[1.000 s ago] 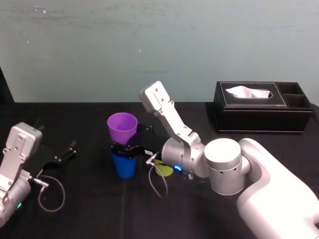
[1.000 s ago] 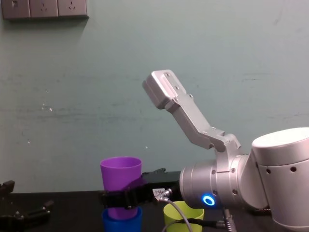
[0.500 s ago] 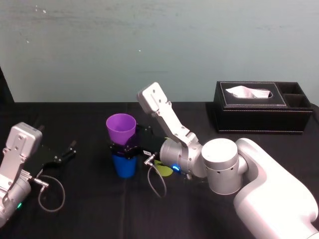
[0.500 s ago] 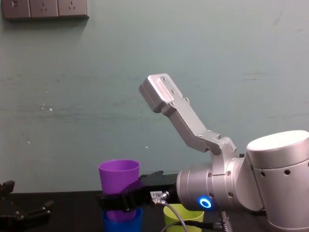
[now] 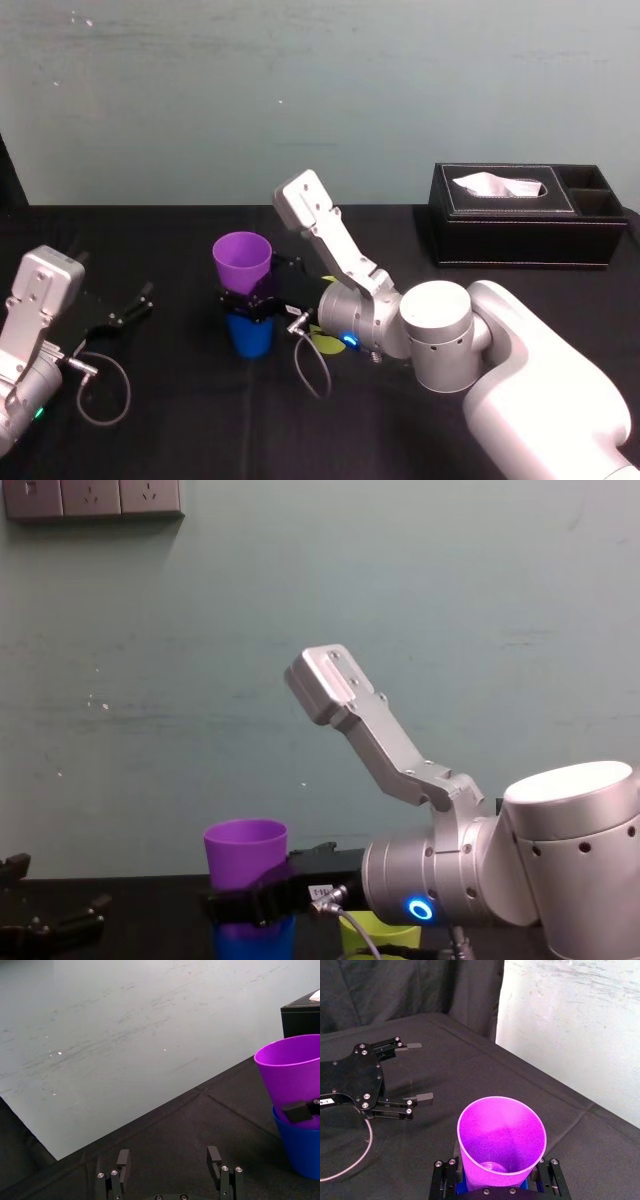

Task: Stack the three plastic cups sequentially using one hand.

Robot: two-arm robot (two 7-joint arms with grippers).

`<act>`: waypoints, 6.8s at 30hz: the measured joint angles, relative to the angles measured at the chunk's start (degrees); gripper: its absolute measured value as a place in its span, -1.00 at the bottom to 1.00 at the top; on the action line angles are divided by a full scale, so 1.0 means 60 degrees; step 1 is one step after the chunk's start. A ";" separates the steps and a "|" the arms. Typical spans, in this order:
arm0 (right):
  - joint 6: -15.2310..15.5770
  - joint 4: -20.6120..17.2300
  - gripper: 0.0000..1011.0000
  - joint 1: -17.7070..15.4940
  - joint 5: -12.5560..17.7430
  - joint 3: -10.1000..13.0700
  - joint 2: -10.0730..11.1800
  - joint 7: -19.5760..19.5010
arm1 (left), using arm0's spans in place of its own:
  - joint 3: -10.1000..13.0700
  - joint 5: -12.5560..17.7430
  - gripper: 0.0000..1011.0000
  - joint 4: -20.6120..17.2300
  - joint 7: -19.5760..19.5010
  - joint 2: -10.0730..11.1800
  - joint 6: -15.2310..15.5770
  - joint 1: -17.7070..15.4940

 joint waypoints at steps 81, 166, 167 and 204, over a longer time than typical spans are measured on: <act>0.1934 -0.5343 0.98 -0.4234 0.0376 0.1983 0.1814 -0.1673 | 0.0000 0.0000 0.98 0.0000 0.0000 0.0000 0.0000 0.0000; 0.0936 -0.1882 0.98 -0.2761 -0.0635 0.2045 0.0129 -0.1771 | 0.0000 0.0000 0.98 0.0000 0.0000 0.0000 0.0000 0.0000; 0.0930 -0.1874 0.98 -0.2755 -0.0640 0.2043 0.0123 -0.1771 | 0.0000 0.0000 0.98 0.0000 0.0000 0.0000 0.0000 0.0000; 0.0670 -0.1276 0.98 -0.2377 -0.0943 0.2079 -0.0190 -0.1812 | 0.0000 0.0000 0.98 0.0000 0.0000 0.0000 0.0000 -0.0001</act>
